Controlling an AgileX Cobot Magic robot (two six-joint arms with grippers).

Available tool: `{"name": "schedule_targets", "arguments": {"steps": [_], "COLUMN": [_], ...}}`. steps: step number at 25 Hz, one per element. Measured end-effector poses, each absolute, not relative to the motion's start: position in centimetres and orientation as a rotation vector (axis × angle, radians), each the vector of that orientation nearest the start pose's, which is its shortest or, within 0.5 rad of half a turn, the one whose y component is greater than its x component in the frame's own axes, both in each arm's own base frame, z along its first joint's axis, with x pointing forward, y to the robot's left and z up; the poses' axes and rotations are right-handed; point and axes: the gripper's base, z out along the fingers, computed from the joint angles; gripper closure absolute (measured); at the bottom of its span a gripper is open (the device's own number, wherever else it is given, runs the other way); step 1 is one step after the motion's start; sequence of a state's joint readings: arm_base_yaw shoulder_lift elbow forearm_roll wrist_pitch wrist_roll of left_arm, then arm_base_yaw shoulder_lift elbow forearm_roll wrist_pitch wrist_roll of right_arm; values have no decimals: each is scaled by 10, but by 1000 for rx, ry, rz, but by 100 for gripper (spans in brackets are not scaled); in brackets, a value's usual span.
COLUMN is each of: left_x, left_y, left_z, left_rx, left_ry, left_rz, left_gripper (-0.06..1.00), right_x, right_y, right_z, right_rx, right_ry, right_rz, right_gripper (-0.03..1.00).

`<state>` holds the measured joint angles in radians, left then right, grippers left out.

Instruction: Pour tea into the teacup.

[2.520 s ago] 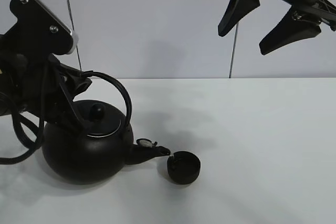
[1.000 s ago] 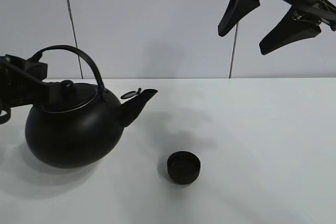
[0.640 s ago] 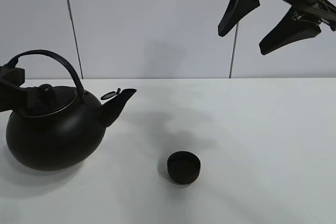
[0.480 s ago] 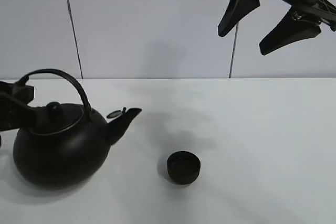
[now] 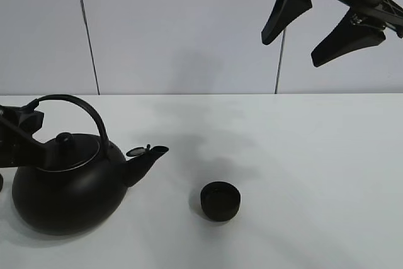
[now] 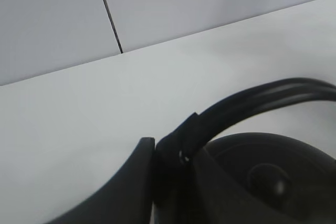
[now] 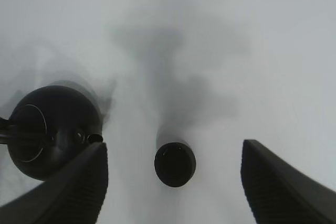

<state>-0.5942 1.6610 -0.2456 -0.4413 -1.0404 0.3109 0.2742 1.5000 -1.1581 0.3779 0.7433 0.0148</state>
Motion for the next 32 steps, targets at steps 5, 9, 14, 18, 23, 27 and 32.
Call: {"name": "schedule_targets", "arguments": {"steps": [5, 9, 14, 18, 23, 27, 32], "left_x": [206, 206, 206, 206, 202, 197, 195], "left_y": [-98, -98, -98, -97, -101, -110, -111], "left_z": [135, 135, 135, 135, 135, 134, 134], "left_rx": [381, 381, 380, 355, 323, 349, 330], "left_ry": [1838, 1838, 1838, 1846, 1855, 1852, 1860], "left_rz": [11, 11, 12, 10, 13, -10, -6], "left_gripper": [82, 82, 82, 82, 82, 82, 82], "right_x": [299, 299, 299, 299, 299, 299, 299], "right_y": [108, 108, 108, 108, 108, 108, 108], "right_z": [293, 293, 293, 293, 293, 293, 293], "right_rx": [-71, -71, -71, -71, -71, -70, -70], "right_ry": [2576, 2576, 2576, 2576, 2576, 2576, 2576], "right_rz": [542, 542, 542, 542, 542, 543, 543], "right_gripper": [47, 47, 47, 47, 47, 47, 47]}}
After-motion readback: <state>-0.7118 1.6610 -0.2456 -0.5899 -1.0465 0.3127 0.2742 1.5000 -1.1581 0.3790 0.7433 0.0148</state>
